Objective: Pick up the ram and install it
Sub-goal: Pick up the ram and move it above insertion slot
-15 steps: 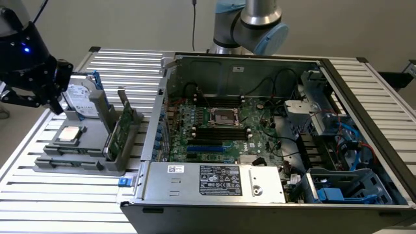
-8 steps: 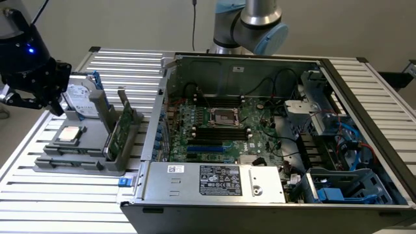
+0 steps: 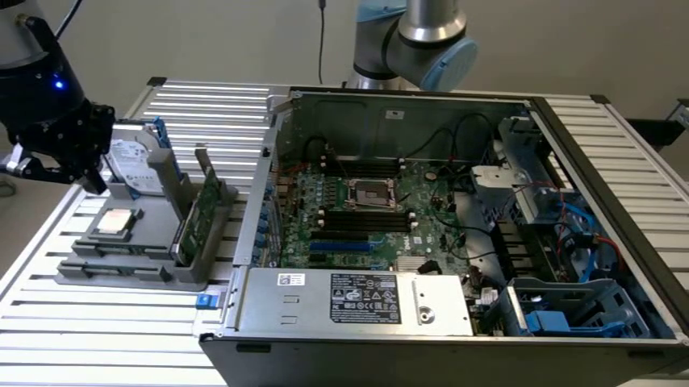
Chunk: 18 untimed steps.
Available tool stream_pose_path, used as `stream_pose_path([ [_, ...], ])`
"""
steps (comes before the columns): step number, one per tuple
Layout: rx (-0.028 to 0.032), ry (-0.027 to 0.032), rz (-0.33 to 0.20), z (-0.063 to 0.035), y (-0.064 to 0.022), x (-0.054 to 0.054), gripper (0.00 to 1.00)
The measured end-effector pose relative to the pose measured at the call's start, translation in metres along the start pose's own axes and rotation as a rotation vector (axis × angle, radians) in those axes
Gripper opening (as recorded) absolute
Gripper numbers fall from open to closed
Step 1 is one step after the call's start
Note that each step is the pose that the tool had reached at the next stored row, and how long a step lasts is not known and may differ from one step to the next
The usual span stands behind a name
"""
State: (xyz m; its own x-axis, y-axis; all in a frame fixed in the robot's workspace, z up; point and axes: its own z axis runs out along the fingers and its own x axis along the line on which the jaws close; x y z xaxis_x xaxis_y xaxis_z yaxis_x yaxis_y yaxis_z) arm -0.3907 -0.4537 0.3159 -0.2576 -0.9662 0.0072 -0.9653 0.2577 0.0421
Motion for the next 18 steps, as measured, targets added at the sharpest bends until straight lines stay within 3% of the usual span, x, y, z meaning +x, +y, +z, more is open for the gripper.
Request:
stream_pose_path([
  [11,0.0022,0.0116,-0.198,0.0048,-0.0002,0.0000,0.11],
  [14,0.0035,0.0191,-0.222,0.0050,0.0006,0.0003,0.11],
  [17,0.0036,0.0193,-0.224,0.0052,0.0012,0.0031,0.24],
  [18,0.0037,0.0194,-0.224,0.0057,0.0013,0.0049,0.24],
])
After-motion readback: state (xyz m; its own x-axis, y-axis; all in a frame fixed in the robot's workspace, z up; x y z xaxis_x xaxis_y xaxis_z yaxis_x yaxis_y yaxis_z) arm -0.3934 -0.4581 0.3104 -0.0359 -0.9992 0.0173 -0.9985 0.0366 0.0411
